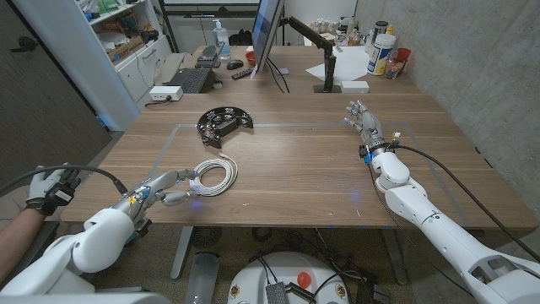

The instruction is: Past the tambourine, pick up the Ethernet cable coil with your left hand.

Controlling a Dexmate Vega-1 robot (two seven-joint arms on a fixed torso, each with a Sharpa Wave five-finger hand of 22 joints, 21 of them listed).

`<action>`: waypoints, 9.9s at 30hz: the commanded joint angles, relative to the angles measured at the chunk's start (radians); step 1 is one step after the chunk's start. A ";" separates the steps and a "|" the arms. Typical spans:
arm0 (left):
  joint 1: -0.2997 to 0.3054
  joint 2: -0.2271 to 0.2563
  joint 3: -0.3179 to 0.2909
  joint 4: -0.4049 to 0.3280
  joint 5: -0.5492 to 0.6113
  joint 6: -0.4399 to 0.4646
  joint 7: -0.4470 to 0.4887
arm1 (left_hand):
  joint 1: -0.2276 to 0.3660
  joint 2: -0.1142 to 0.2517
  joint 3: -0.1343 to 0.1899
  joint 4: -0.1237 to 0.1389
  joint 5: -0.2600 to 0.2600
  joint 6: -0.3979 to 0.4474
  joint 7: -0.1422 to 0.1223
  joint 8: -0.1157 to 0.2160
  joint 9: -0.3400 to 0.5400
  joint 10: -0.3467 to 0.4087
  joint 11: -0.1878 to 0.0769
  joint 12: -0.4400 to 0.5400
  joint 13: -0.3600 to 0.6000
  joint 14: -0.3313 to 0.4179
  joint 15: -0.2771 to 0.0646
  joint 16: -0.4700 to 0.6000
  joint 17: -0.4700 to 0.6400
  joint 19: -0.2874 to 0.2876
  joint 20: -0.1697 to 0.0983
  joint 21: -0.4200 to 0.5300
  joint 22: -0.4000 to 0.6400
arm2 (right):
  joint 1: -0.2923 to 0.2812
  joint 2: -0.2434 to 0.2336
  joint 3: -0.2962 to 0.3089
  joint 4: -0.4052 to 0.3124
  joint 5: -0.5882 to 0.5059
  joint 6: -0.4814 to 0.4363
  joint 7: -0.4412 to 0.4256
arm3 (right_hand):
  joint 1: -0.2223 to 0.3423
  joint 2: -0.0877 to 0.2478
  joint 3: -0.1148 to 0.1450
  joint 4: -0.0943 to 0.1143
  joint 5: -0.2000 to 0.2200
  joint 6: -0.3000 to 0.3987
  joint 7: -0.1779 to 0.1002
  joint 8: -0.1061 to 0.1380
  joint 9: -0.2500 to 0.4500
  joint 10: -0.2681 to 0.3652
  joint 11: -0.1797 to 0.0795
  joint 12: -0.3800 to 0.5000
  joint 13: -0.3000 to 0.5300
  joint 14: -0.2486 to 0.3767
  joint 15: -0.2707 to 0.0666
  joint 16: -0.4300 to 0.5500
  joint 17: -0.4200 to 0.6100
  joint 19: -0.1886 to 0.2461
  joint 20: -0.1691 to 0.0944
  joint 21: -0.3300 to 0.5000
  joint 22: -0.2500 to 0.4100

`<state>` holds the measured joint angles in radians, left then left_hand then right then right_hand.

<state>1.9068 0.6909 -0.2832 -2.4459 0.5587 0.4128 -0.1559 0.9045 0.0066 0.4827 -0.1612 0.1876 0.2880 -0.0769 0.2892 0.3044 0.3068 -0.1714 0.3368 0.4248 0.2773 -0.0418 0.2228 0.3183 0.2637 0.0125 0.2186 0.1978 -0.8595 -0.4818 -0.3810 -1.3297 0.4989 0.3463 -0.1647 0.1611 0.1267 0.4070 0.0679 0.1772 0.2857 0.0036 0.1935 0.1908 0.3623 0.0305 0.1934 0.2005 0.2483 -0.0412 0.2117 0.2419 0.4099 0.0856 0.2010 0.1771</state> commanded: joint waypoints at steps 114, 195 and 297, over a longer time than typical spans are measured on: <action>-0.232 0.393 0.247 0.059 -0.301 0.224 0.178 | -0.031 -0.012 0.022 0.003 -0.007 0.029 -0.011 0.068 0.029 0.025 -0.006 0.051 0.055 0.032 -0.087 0.011 0.057 0.019 0.001 0.019 0.004 | -0.001 -0.003 0.008 0.003 0.014 0.016 0.021 | 0.017 0.011 -0.002 -0.009 0.002 0.002 0.001 0.004 0.000 -0.007 -0.002 0.006 0.001 -0.011 -0.009 0.012 0.000 0.005 -0.003 0.001 0.002; -0.557 0.591 0.629 0.068 -0.457 0.343 0.332 | -0.027 -0.008 0.007 0.000 -0.007 0.039 -0.018 0.097 0.035 0.032 -0.010 0.072 0.079 0.038 -0.093 0.013 0.091 0.022 0.001 0.026 0.005 | -0.001 -0.005 0.009 0.003 0.023 0.014 0.030 | 0.022 0.013 -0.002 -0.014 0.002 0.002 0.001 0.004 0.000 -0.010 -0.001 0.007 0.001 -0.014 -0.008 0.014 0.000 0.004 -0.002 0.001 0.002; -0.711 0.569 0.845 0.075 -0.340 0.429 0.298 | -0.043 -0.020 -0.023 0.004 -0.010 0.072 -0.027 0.126 0.019 0.055 -0.021 0.095 0.098 0.063 -0.105 0.017 0.119 0.030 -0.004 0.033 0.006 | -0.002 -0.006 0.011 0.000 0.027 0.012 0.032 | 0.025 0.014 -0.002 -0.014 0.001 0.003 -0.001 0.005 0.000 -0.013 -0.006 0.007 0.001 -0.015 -0.010 0.015 -0.001 0.004 -0.002 0.001 0.002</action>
<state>1.1994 1.2611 0.5529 -2.3703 0.2028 0.8333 0.1478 0.8621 -0.0115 0.4631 -0.1560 0.1796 0.3522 -0.1057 0.4108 0.3239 0.3498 -0.1926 0.4255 0.5204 0.3312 -0.0448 0.2300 0.4339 0.2802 0.0074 0.2457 0.2008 -0.8602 -0.4876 -0.3703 -1.3273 0.5250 0.3610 -0.1308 0.1756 0.1412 0.4046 0.0566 0.1772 0.2857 0.0037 0.1935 0.1913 0.3517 0.0304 0.1934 0.2005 0.2357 -0.0395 0.2196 0.2420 0.4099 0.0856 0.2010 0.1771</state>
